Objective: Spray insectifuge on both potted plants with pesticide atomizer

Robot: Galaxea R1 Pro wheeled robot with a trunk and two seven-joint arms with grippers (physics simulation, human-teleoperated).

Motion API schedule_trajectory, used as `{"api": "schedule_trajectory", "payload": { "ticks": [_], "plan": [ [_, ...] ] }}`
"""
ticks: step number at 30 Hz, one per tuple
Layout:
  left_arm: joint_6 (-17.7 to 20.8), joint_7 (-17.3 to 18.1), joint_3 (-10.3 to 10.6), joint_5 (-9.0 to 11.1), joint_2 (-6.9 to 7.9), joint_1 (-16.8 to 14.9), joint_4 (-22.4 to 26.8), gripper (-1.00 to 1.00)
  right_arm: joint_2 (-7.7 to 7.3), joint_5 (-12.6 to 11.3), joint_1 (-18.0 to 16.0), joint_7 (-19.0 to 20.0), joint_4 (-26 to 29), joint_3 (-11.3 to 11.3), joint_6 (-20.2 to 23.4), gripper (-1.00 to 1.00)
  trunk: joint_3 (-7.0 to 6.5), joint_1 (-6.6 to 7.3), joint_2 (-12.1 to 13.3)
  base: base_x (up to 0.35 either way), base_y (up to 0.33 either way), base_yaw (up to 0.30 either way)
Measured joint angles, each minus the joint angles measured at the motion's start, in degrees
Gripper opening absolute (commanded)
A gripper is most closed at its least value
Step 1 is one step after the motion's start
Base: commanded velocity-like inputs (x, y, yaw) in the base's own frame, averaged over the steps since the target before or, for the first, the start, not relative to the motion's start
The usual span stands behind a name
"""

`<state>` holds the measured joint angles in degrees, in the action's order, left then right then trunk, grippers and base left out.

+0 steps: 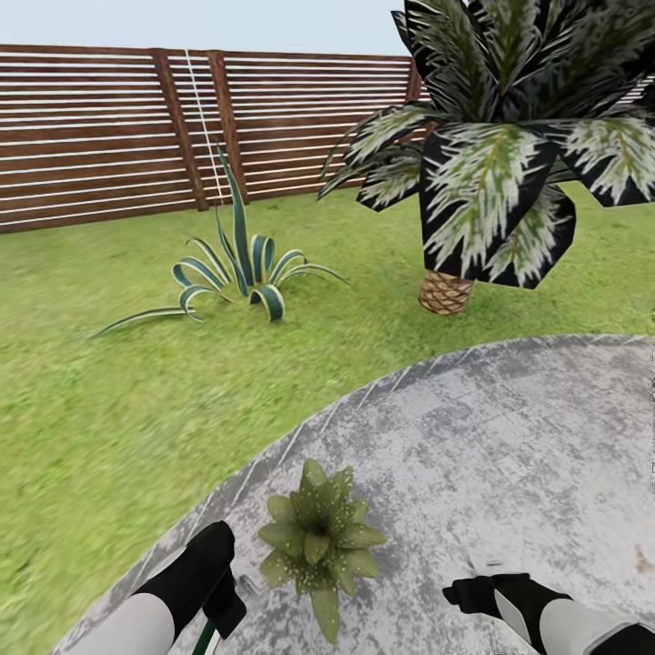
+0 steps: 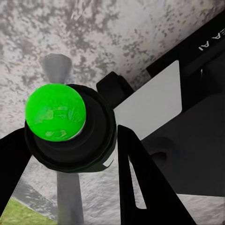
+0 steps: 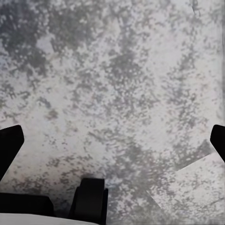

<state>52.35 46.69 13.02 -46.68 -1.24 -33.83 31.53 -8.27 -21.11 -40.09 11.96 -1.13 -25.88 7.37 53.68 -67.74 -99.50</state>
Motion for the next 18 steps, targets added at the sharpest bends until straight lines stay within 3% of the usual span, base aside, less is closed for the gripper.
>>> {"api": "schedule_trajectory", "payload": {
  "ticks": [7, 11, 18],
  "plan": [
    [0.06, 0.00, -0.02, 0.00, 0.00, 0.03, 0.03, -1.00, 0.00, 0.00, 0.01, 0.01, 0.01, -0.02, 0.01, 1.00, -0.47, 0.00, 0.00, 0.000, 0.145, -0.164],
    [0.05, 0.01, -0.02, 0.01, 0.00, 0.08, 0.04, -1.00, 0.00, 0.01, 0.00, 0.00, 0.00, -0.07, 0.01, 1.00, -0.54, 0.00, 0.00, 0.000, 0.173, -0.024],
    [0.01, 0.01, -0.01, 0.01, 0.01, 0.08, 0.03, -1.00, -0.03, 0.01, -0.01, 0.00, -0.01, 0.00, 0.00, 1.00, -0.54, 0.00, 0.00, 0.000, 0.004, 0.000]
  ]
}}
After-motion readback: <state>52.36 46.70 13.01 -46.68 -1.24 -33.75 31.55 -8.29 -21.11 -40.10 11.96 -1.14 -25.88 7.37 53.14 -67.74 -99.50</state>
